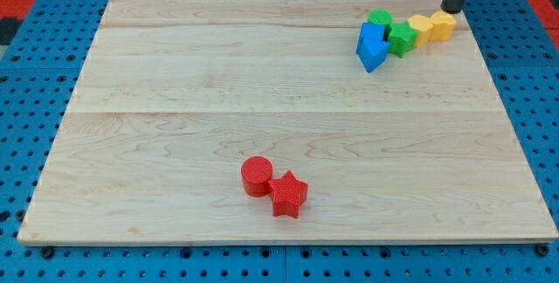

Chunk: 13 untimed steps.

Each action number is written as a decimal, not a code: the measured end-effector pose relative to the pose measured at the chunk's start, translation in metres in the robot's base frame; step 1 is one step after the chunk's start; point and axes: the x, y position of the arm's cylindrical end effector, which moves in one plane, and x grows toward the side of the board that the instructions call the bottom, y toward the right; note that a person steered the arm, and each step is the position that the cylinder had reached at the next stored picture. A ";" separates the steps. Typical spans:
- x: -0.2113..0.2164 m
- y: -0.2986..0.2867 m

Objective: Move the red circle into the blue cube

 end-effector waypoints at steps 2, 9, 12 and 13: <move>0.048 0.035; 0.068 0.015; 0.021 0.012; 0.021 0.034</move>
